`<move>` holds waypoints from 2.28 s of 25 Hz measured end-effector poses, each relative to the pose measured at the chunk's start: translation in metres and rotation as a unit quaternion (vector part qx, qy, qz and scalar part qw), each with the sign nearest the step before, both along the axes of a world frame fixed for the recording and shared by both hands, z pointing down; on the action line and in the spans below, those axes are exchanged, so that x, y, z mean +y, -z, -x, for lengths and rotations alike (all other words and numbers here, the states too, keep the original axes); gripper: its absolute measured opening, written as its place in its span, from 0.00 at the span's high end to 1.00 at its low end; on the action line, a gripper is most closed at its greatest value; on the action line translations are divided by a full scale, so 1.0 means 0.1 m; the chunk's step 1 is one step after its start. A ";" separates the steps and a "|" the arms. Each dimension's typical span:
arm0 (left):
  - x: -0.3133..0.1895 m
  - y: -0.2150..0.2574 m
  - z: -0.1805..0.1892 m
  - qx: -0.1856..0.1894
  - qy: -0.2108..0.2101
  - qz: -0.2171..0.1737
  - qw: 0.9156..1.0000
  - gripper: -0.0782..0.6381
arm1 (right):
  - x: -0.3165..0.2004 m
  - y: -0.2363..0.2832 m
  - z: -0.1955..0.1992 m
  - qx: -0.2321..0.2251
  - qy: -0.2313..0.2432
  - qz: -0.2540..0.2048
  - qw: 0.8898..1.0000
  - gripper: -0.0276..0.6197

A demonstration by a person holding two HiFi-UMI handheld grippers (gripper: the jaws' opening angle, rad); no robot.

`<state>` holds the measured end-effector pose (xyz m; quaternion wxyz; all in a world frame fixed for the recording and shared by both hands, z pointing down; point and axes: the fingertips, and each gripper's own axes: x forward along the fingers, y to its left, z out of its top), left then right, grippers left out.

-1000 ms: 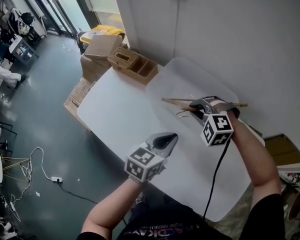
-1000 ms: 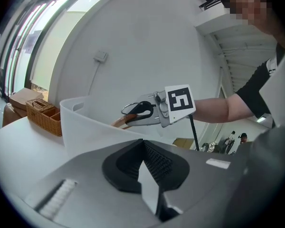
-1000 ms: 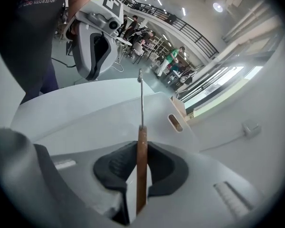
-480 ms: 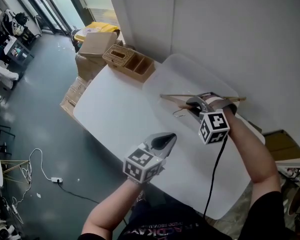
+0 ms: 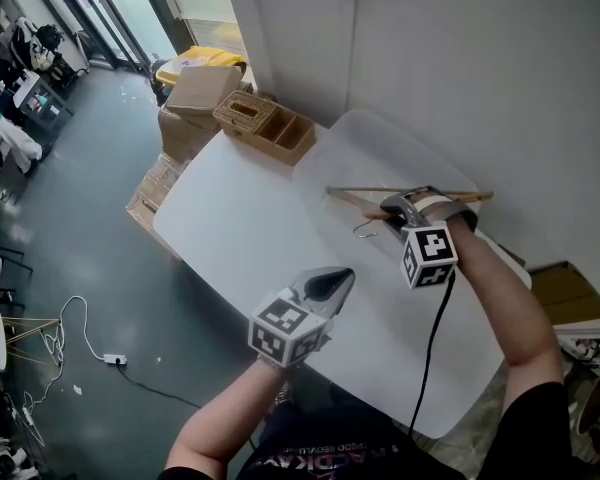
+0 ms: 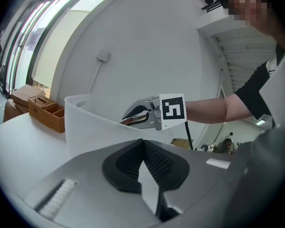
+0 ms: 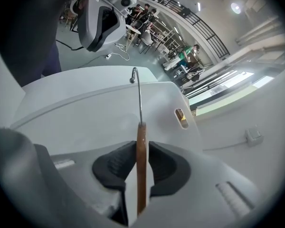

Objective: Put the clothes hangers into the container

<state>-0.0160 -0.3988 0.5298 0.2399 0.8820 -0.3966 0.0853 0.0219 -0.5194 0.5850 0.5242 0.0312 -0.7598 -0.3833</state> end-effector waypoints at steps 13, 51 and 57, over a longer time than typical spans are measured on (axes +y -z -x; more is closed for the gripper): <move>0.23 0.25 0.06 0.003 -0.005 -0.030 1.000 0.88 | 0.22 0.39 -0.30 0.006 -0.034 -0.038 0.999 0.83; 2.57 0.47 0.37 0.040 -0.113 -0.038 0.992 0.88 | 3.73 1.07 0.34 -0.518 -0.431 0.267 0.689 0.95; 2.89 0.39 0.39 0.029 -0.129 -0.039 0.990 0.88 | 4.12 0.97 0.42 -0.499 -0.431 0.271 0.701 0.95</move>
